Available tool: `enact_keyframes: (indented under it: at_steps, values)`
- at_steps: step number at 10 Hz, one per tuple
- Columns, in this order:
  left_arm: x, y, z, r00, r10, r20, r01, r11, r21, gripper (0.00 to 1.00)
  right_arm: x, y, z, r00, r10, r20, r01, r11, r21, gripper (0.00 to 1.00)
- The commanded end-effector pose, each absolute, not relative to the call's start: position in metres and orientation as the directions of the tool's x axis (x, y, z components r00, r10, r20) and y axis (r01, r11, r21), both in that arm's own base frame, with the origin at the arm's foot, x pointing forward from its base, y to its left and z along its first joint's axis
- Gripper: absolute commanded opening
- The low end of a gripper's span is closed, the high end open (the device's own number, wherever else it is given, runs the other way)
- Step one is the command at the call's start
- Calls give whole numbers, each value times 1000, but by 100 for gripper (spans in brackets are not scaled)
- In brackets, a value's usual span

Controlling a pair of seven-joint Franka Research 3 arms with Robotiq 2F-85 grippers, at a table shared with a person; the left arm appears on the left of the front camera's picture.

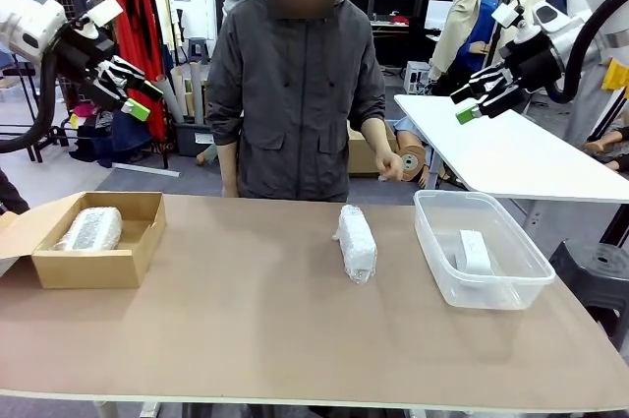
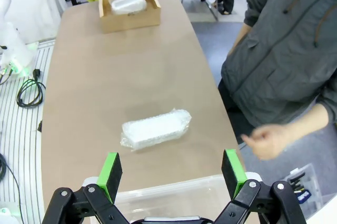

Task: Separate and place wrapped and unwrapped clocks.
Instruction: Pick up the Digital clock indicated by the person.

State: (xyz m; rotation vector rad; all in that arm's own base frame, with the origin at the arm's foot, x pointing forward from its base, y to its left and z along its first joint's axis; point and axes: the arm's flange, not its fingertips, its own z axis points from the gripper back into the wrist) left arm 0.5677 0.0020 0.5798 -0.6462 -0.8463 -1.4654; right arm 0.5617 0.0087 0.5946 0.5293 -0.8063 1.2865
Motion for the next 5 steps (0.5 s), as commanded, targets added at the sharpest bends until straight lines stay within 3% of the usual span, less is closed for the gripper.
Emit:
enact_keyframes:
  at_steps: [1,5]
  values:
    - [566,2,580,-81,-577,812,992,30,120,100,560,9,597,67,628,776,-971,218,-93,100]
    - [566,2,580,-81,-577,812,992,30,120,100,560,9,597,67,628,776,-971,218,-93,100]
